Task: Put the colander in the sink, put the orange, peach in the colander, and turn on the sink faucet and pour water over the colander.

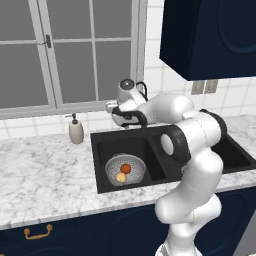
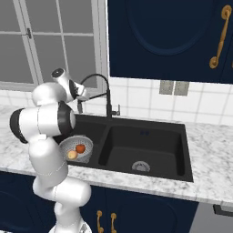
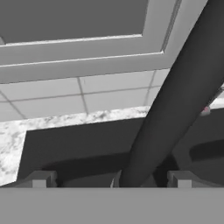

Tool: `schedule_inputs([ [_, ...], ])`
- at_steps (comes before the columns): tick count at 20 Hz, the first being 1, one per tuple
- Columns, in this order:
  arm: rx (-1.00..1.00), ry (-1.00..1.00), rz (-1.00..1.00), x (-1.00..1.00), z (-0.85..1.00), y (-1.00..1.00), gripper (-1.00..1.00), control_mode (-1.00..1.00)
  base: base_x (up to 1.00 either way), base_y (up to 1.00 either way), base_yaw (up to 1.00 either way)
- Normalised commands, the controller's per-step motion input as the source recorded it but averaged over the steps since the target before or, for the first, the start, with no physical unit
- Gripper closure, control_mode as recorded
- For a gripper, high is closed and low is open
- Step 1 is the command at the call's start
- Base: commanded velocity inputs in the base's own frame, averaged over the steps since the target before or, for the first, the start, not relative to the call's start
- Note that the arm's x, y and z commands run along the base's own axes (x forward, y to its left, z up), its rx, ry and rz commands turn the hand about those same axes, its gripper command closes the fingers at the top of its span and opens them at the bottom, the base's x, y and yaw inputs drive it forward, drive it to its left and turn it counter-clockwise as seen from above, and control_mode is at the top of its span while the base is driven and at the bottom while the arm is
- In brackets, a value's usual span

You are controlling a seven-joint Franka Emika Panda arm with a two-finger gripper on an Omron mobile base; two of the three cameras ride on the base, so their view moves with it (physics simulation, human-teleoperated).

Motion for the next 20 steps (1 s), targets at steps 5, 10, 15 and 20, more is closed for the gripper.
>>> schedule_inputs([
  [5, -0.13, 0.0, 0.08, 0.09, -0.12, 0.04, -1.0, -1.0, 0.0, 0.0, 0.0],
  [10, -0.05, 0.0, 0.05, -0.19, 0.0, -0.03, -1.0, -1.0, 0.0, 0.0, 0.0],
  [15, 0.13, 0.0, 0.0, -0.36, 0.33, 0.16, -1.0, -1.0, 0.0, 0.0, 0.0],
  [20, 0.11, 0.0, 0.0, -0.5, 0.36, 0.15, -1.0, -1.0, 0.0, 0.0, 0.0],
])
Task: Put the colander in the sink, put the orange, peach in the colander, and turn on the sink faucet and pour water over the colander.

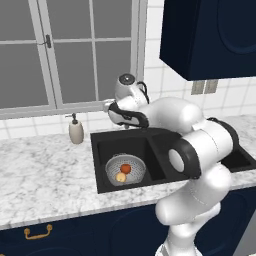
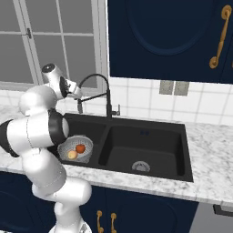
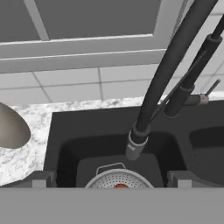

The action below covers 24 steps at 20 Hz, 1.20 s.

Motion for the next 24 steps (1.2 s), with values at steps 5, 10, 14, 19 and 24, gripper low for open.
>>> schedule_inputs([
  [5, 0.02, -0.02, 0.07, -0.83, 0.17, -0.36, -1.0, -1.0, 0.0, 0.0, 0.0],
  [10, 0.01, -0.05, 0.21, -0.75, 0.04, -0.71, -1.0, -1.0, 0.0, 0.0, 0.0],
  [14, 0.02, 0.0, 0.21, -0.14, 0.2, -0.83, -1.0, -1.0, 0.0, 0.0, 0.0],
  [19, 0.01, -0.01, 0.22, 0.0, 0.18, -0.83, -1.0, -1.0, 0.0, 0.0, 0.0],
  [24, 0.0, -0.06, 0.22, -0.04, -0.04, -0.62, -1.0, -1.0, 0.0, 0.0, 0.0],
])
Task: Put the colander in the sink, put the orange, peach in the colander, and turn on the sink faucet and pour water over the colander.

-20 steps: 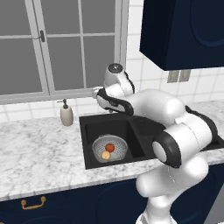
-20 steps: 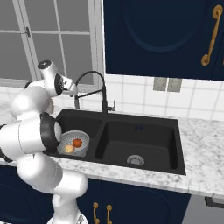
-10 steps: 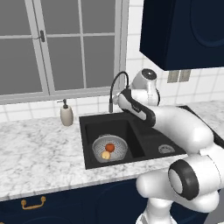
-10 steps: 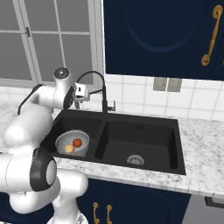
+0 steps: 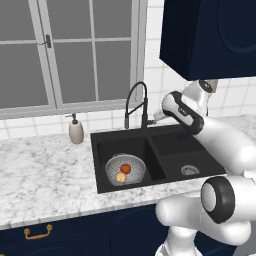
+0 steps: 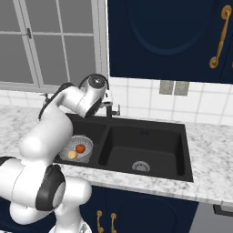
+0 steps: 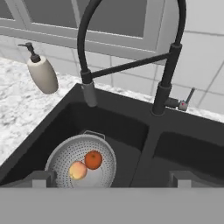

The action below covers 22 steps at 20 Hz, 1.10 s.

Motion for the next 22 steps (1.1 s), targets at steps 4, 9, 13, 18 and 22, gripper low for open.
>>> schedule_inputs([
  [4, 0.01, -0.17, 0.15, 0.04, -0.1, -0.64, -1.0, -1.0, 0.0, 0.0, 0.0],
  [9, 0.0, -0.18, 0.17, 0.06, -0.37, -0.43, -1.0, -1.0, 0.0, 0.0, 0.0],
  [13, 0.03, -0.16, 0.15, 0.16, -0.47, -0.41, -1.0, -1.0, 0.0, 0.0, 0.0],
  [18, 0.14, -0.16, 0.12, 0.26, -0.35, -0.46, -1.0, -1.0, 0.0, 0.0, 0.0],
  [22, 0.11, -0.12, 0.05, 0.3, -0.28, -0.27, -1.0, -1.0, 0.0, 0.0, 0.0],
])
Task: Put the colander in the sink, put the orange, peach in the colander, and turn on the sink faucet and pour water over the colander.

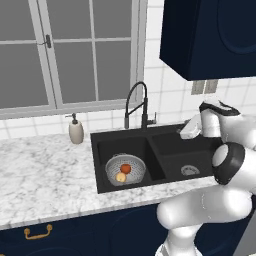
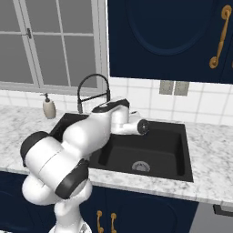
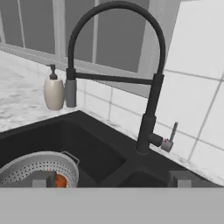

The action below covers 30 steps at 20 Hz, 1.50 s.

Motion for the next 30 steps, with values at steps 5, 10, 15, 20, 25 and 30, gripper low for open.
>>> schedule_inputs([
  [5, 0.11, -0.06, -0.01, 0.58, 0.0, 0.02, -1.0, -1.0, 0.0, 0.0, 0.0],
  [10, 0.11, -0.03, 0.0, 0.46, -0.07, 0.14, -1.0, -1.0, 0.0, 0.0, 0.0],
  [15, 0.01, -0.01, -0.04, 0.45, -0.03, 0.09, -1.0, -1.0, 0.0, 0.0, 0.0],
  [20, 0.0, 0.07, -0.04, 0.32, 0.06, 0.01, -1.0, -1.0, 0.0, 0.0, 0.0],
  [25, 0.0, 0.06, -0.01, 0.32, 0.01, 0.07, -1.0, -1.0, 0.0, 0.0, 0.0],
  [30, 0.0, 0.0, 0.0, 0.29, 0.0, 0.2, -1.0, -1.0, 0.0, 0.0, 0.0],
])
